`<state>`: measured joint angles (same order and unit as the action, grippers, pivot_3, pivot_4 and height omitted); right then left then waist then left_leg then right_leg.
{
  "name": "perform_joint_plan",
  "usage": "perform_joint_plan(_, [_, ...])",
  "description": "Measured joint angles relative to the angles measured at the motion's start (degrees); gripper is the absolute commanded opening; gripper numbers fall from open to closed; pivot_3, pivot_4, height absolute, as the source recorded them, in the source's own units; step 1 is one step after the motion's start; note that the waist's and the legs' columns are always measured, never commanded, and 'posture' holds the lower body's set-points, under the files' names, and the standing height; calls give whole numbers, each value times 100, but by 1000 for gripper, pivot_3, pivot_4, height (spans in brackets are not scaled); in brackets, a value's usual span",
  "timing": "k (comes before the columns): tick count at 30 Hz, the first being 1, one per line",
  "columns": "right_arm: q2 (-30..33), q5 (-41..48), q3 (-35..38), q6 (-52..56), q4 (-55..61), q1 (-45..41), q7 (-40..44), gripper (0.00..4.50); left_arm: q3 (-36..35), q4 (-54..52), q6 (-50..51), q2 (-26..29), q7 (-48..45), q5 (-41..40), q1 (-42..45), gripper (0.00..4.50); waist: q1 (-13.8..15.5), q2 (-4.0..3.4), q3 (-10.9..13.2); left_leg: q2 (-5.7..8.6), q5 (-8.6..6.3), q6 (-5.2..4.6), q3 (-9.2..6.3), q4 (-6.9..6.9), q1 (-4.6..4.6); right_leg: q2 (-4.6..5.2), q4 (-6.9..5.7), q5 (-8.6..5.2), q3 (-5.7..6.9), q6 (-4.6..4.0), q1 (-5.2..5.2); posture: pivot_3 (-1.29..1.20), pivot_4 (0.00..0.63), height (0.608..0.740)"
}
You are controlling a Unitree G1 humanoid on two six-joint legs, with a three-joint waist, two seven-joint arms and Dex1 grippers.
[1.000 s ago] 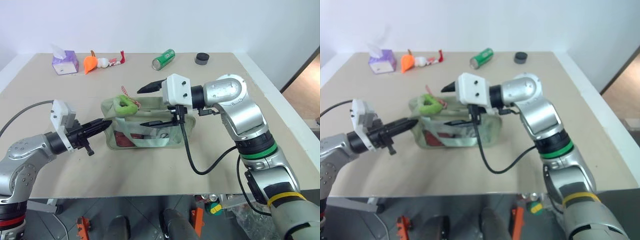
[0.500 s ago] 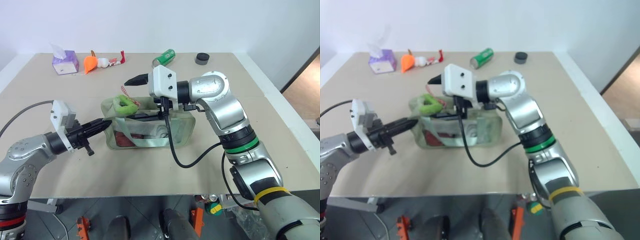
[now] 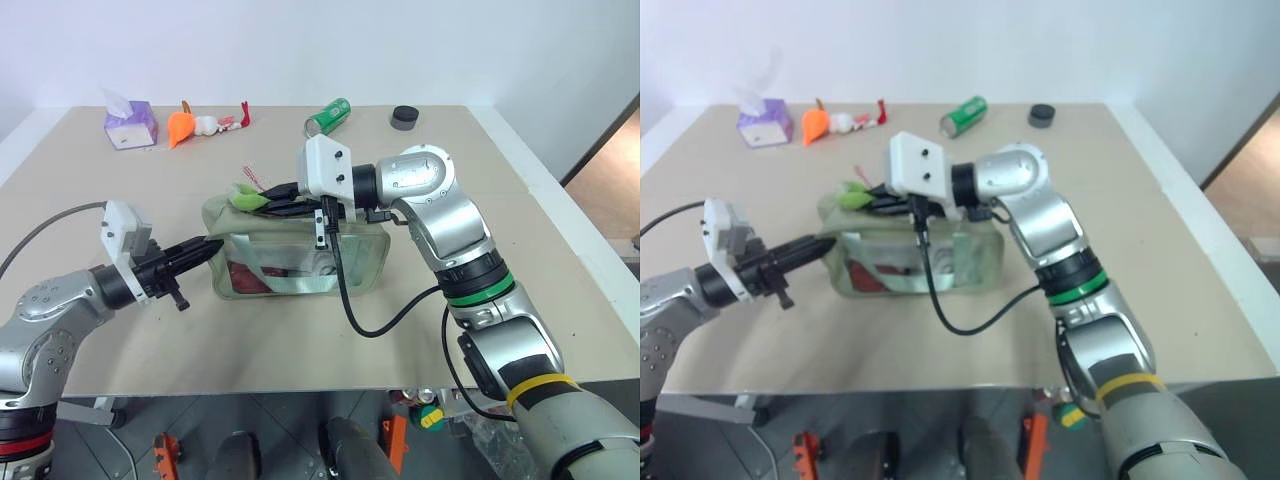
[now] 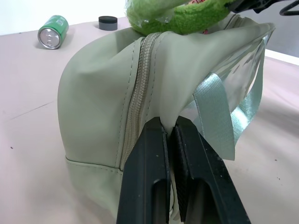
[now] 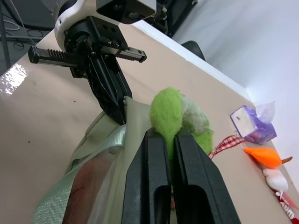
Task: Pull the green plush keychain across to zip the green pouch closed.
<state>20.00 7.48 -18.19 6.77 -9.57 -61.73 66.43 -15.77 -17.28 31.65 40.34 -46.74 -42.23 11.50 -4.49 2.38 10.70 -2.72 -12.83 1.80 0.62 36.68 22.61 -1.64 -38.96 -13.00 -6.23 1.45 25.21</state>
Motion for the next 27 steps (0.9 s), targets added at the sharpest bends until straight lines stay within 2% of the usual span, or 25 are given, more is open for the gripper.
perform_joint_plan(8, [85, 29, 1, -48, -71, 1, 323, 20, -3, -1, 6, -39, 35, -31, -5, 0, 0, 0, 0, 0, 0, 0, 0, 0, 0, 1, 0, 0, 1, 0, 0, 0, 150, 740])
perform_joint_plan(14, [336, -98, 95, -145, -184, 0, 113, 20, 6, -2, 3, -81, 60, -33, -3, 0, 12, 0, 0, 2, 0, 0, -1, 0, 1, 3, 0, -1, 2, 0, -1, 0, 150, 740])
perform_joint_plan(18, [859, -124, 337, -155, -272, 1, 80, 20, 35, -5, -4, -107, 62, -30, 14, 0, 24, 0, 0, 6, 0, 0, 0, 0, 3, 8, 3, -2, 1, 3, -1, 0, 150, 740])
perform_joint_plan(22, [1671, -362, 505, -401, -449, 108, 89, 20, 92, 6, -28, -120, 60, -2, 56, 0, 43, 0, 0, 10, 0, 0, 2, -1, 4, 11, 7, -4, 0, 6, -1, 0, 150, 740])
perform_joint_plan(27, [2627, -1091, 446, -1282, -669, 455, 51, 20, 160, 86, -42, -131, 23, 49, 146, 0, 44, 0, 0, 12, 0, 0, 4, -1, 3, 12, 9, -4, -4, 7, -2, 0, 150, 740])
